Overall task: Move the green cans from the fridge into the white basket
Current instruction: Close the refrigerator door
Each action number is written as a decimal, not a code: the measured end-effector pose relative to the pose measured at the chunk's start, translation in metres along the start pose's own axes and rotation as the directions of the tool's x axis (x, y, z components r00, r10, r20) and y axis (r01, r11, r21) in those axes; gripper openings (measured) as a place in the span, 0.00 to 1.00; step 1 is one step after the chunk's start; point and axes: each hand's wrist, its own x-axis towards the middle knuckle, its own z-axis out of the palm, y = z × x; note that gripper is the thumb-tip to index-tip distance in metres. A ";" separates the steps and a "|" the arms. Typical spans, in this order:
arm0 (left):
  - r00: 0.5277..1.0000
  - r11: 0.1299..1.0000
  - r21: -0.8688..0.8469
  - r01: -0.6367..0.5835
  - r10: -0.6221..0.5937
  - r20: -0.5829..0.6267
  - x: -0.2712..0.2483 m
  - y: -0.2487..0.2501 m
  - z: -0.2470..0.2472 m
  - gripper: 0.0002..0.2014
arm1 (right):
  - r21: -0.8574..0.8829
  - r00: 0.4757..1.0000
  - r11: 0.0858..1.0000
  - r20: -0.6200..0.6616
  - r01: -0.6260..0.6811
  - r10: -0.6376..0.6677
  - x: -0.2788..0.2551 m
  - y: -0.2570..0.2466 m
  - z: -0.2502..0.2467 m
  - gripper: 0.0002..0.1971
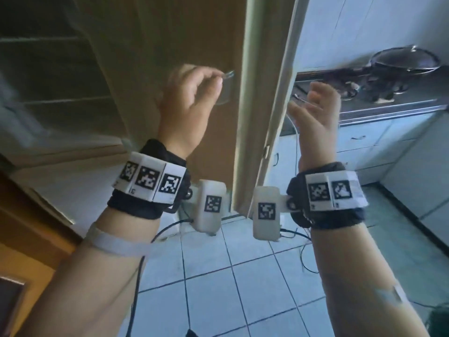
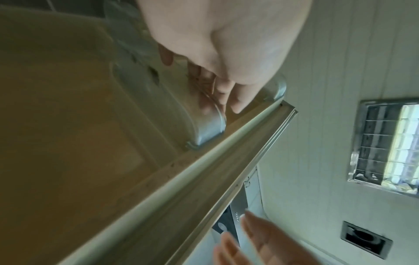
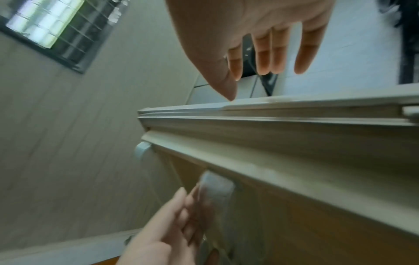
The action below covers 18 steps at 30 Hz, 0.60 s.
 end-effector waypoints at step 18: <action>0.925 0.963 -0.235 0.129 -0.202 -0.321 -0.102 -0.008 -0.187 0.23 | 0.388 0.478 0.903 0.838 -0.184 -0.262 -0.072 0.004 0.179 0.18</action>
